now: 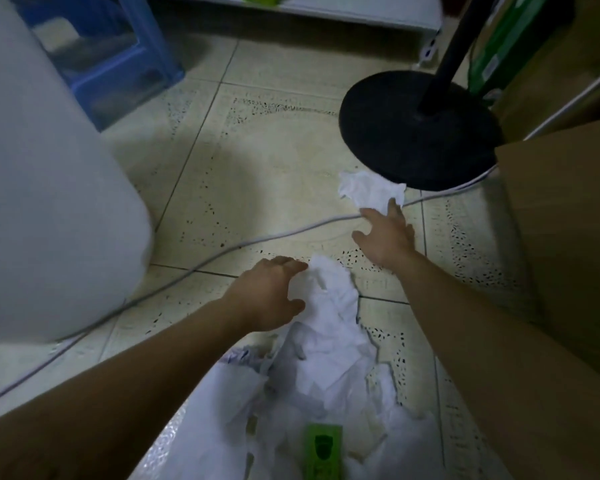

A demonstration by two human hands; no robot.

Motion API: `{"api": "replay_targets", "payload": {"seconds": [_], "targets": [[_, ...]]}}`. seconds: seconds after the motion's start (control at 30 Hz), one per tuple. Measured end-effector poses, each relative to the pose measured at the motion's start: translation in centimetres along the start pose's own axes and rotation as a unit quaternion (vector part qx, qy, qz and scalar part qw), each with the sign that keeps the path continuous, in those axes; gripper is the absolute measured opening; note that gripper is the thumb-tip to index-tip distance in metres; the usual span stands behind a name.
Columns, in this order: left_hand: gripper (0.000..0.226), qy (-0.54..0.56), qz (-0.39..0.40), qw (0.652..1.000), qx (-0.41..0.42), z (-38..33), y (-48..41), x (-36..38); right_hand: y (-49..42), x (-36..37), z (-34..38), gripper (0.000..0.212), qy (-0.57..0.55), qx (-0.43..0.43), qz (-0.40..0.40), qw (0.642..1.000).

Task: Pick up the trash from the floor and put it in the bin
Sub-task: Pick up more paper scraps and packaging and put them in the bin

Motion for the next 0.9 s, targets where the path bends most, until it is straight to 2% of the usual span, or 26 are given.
{"api": "replay_targets", "payload": {"seconds": [0.17, 0.27, 0.37, 0.47, 0.6, 0.73, 0.9], "targets": [[0.065, 0.018, 0.010, 1.000, 0.003, 1.2, 0.1, 0.9, -2.1, -0.1, 0.3, 0.067, 0.012, -0.010, 0.014, 1.000], [0.059, 0.023, -0.015, 1.000, 0.000, 1.7, 0.4, 0.8, -1.5, 0.3, 0.6, 0.066, 0.049, -0.003, -0.032, 0.998], [0.032, 0.007, -0.033, 0.999, -0.018, 2.4, 0.4, 0.7, 0.1, 0.9, 0.6, 0.051, 0.032, -0.005, -0.112, 0.993], [0.011, 0.002, -0.063, 0.998, -0.030, 2.8, 0.6, 0.4, 1.9, 1.4, 0.1, 0.040, 0.004, -0.014, -0.144, 0.989], [0.009, 0.060, -0.113, 0.991, -0.042, 2.8, 0.9, -0.2, 3.8, 1.7, 0.1, 0.044, -0.045, -0.040, -0.129, 0.990], [0.005, 0.087, -0.117, 0.988, -0.059, 2.8, 1.6, -1.8, 5.7, 0.6, 0.8, 0.026, -0.145, -0.034, -0.130, 0.980], [0.014, 0.126, -0.184, 0.974, -0.039, 2.1, 2.6, -5.4, 8.4, -2.0, 1.5, 0.037, -0.247, -0.013, -0.082, 0.965]]}}
Point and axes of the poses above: each hand's wrist, its own y-axis away from the middle knuckle, its own x-axis out of the palm, z = x × y, the point moved 1 cm from there along -y, towards the middle knuckle, and after that the axes turned 14 degrees about y, right-handed, at the moved point
